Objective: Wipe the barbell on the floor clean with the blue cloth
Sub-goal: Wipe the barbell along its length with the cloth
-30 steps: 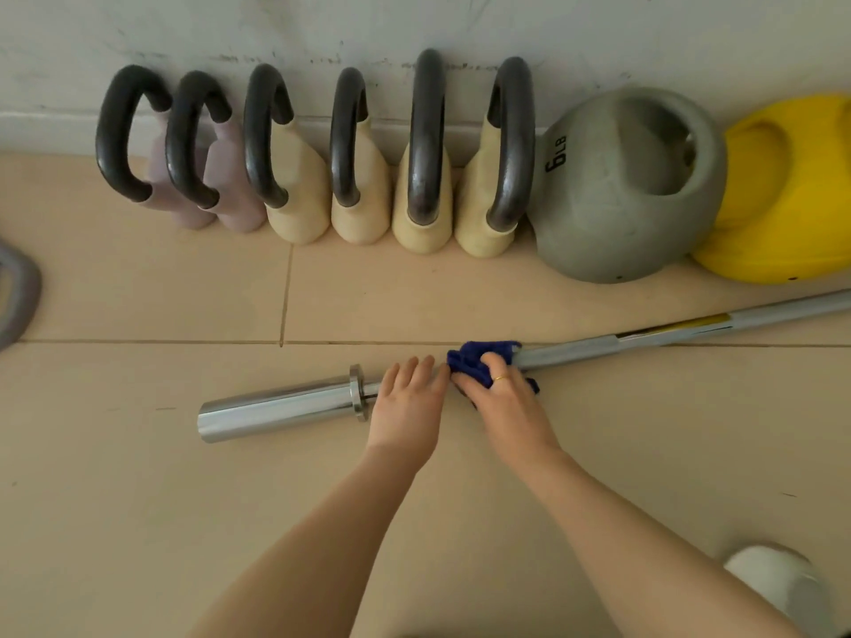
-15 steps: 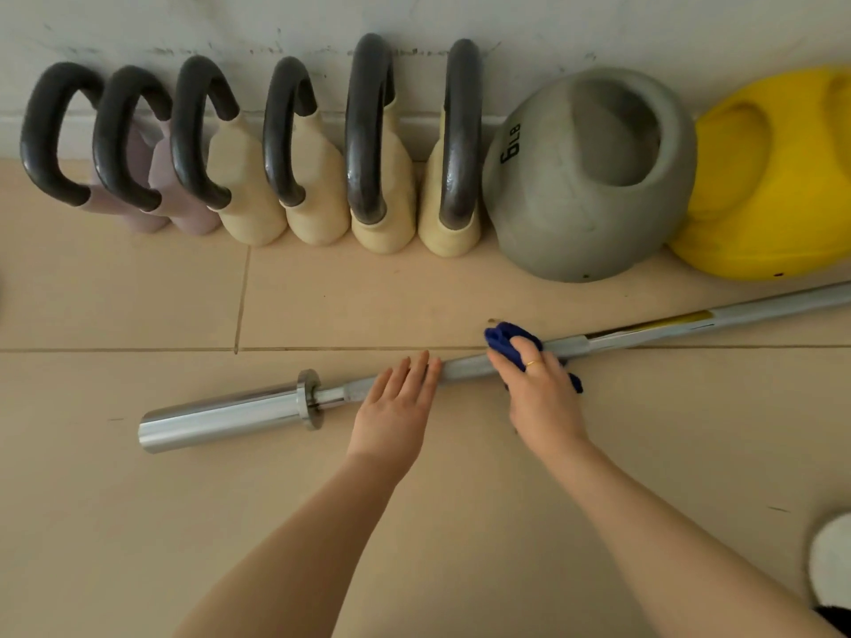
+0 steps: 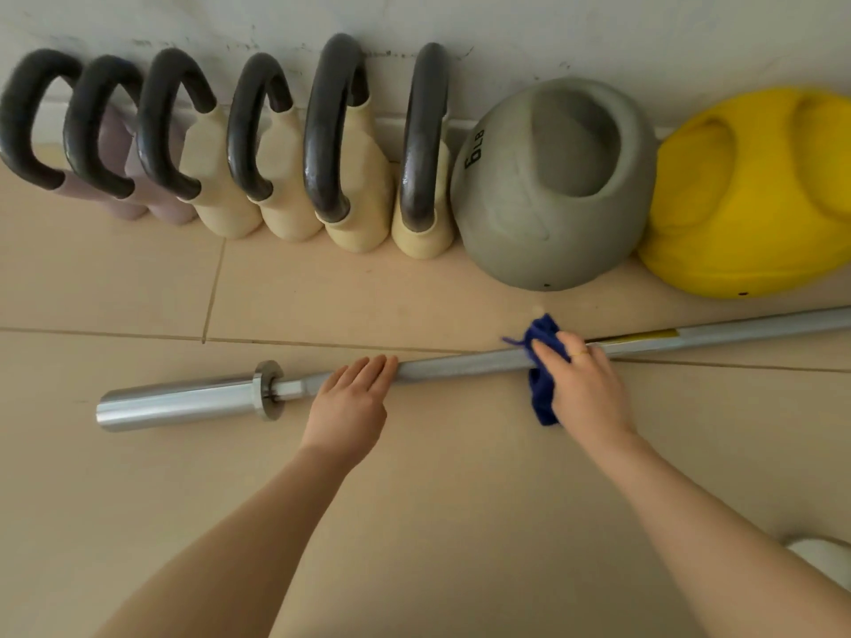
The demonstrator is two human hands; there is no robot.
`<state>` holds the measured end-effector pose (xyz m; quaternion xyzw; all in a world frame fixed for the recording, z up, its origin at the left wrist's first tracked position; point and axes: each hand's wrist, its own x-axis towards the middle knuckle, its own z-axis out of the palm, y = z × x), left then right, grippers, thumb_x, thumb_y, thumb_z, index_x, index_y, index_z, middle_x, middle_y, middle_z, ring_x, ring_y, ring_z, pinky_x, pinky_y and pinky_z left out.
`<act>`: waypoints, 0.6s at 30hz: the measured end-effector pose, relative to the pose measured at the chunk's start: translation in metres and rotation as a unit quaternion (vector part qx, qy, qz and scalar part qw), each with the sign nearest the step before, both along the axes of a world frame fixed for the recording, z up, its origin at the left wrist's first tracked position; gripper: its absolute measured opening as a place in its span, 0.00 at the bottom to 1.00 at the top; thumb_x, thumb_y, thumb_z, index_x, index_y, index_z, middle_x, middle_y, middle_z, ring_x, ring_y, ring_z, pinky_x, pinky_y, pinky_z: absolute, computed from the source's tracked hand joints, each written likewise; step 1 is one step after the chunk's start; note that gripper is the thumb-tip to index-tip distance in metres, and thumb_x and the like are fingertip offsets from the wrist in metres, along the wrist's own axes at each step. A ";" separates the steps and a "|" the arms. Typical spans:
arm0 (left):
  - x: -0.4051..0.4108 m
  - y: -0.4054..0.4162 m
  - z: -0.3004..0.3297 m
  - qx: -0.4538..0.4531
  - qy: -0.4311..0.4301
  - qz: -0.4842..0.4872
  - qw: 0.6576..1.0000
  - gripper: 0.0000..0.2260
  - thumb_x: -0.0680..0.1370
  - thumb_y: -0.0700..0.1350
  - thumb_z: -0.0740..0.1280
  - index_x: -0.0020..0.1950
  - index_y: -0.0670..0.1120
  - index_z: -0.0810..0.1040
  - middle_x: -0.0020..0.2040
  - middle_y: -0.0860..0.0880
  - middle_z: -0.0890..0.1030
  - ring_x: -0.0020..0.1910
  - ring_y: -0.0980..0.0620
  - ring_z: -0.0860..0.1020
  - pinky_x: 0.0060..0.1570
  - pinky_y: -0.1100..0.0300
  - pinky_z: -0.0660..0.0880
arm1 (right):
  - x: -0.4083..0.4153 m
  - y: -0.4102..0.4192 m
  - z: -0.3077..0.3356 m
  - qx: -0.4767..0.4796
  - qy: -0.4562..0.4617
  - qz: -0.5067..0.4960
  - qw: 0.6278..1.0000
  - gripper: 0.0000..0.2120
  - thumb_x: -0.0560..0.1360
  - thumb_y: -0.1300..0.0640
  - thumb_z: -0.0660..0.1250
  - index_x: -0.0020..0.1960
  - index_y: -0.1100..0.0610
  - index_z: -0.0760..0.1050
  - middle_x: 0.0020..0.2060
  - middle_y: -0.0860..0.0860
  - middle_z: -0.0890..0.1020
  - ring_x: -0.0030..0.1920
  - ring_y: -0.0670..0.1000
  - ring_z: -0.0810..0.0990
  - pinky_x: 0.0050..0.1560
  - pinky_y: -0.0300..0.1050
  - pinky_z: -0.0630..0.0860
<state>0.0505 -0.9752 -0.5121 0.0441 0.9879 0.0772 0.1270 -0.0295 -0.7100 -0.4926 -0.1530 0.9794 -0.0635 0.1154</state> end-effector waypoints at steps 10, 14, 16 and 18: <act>-0.004 0.012 0.015 -0.109 -0.024 -0.053 0.992 0.16 0.58 0.32 0.74 0.43 0.42 0.79 0.39 0.44 0.81 0.33 0.44 0.80 0.30 0.56 0.76 | -0.014 0.059 0.020 0.010 -0.142 0.063 0.988 0.26 0.78 0.62 0.60 0.73 0.50 0.59 0.71 0.53 0.61 0.66 0.56 0.65 0.62 0.47 0.68; -0.027 0.060 0.030 -0.139 -0.085 -0.005 0.987 0.17 0.61 0.40 0.77 0.48 0.41 0.80 0.45 0.43 0.81 0.43 0.42 0.80 0.40 0.52 0.77 | -0.037 0.096 0.022 -0.008 -0.135 0.138 0.981 0.15 0.80 0.51 0.56 0.65 0.49 0.65 0.58 0.54 0.73 0.51 0.55 0.74 0.39 0.43 0.69; -0.040 0.107 0.032 -0.095 -0.069 -0.012 0.993 0.18 0.68 0.43 0.73 0.56 0.41 0.78 0.54 0.43 0.80 0.52 0.41 0.79 0.49 0.50 0.75 | -0.047 0.123 0.019 -0.020 -0.099 0.093 0.991 0.14 0.79 0.47 0.55 0.64 0.47 0.67 0.55 0.54 0.74 0.48 0.54 0.74 0.39 0.45 0.68; -0.056 0.163 0.031 -0.040 -0.047 -0.025 0.998 0.18 0.72 0.43 0.70 0.60 0.42 0.76 0.57 0.43 0.79 0.55 0.41 0.77 0.53 0.50 0.73 | -0.058 0.155 0.014 -0.011 -0.110 0.000 0.994 0.17 0.78 0.55 0.57 0.67 0.49 0.66 0.61 0.55 0.70 0.55 0.57 0.72 0.49 0.49 0.71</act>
